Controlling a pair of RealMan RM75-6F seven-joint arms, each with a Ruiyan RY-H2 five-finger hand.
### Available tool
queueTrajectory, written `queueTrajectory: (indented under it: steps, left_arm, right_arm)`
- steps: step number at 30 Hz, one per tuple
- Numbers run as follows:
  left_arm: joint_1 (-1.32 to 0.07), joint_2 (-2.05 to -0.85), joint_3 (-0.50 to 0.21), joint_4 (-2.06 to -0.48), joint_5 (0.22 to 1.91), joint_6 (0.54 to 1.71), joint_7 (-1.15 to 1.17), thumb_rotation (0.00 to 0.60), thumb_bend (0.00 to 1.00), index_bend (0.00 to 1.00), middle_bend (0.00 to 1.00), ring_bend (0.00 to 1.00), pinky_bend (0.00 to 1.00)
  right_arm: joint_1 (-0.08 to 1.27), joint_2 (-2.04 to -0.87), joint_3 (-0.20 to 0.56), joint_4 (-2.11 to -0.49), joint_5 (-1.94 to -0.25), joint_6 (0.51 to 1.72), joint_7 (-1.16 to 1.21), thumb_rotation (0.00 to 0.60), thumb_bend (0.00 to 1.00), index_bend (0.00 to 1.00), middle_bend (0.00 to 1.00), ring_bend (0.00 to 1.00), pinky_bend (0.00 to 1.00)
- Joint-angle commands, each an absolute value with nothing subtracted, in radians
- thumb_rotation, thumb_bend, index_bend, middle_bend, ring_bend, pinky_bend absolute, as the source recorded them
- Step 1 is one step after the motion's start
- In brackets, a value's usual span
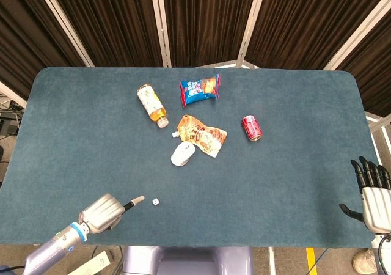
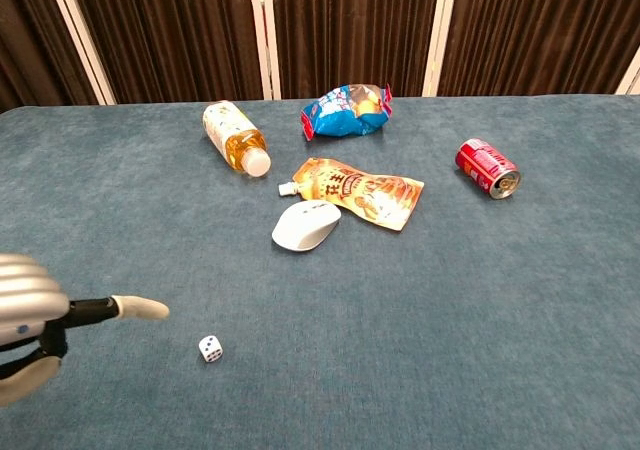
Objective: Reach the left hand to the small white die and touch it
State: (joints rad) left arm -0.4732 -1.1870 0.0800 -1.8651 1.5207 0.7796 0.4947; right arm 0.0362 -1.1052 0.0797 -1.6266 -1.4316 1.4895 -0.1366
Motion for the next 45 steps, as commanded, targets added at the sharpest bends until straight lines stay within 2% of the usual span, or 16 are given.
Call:
queueTrajectory:
  steps: [1, 25, 45]
  left_arm:
    - [-0.498, -1.226, 0.066, -1.852, 1.464, 0.752, 0.532, 0.600, 0.74, 0.00, 0.81, 0.87, 0.86]
    - [-0.587, -1.324, 0.097, -1.857, 1.299, 0.737, 0.636, 0.600, 0.74, 0.00, 0.81, 0.87, 0.86]
    - [-0.600, -1.309, 0.149, -1.845, 1.263, 0.768, 0.612, 0.600, 0.74, 0.00, 0.81, 0.87, 0.86]
  right_arm:
    - [0.036, -1.104, 0.081, -1.627, -1.428, 1.487, -0.134, 0.600, 0.02, 0.00, 0.00, 0.00, 0.00]
    - [0.036, -1.101, 0.082, -1.622, -1.422, 1.486, -0.133, 0.600, 0.02, 0.00, 0.00, 0.00, 0.00]
    - [0.037, -1.105, 0.079, -1.619, -1.425, 1.485, -0.140, 0.600, 0.02, 0.00, 0.00, 0.00, 0.00]
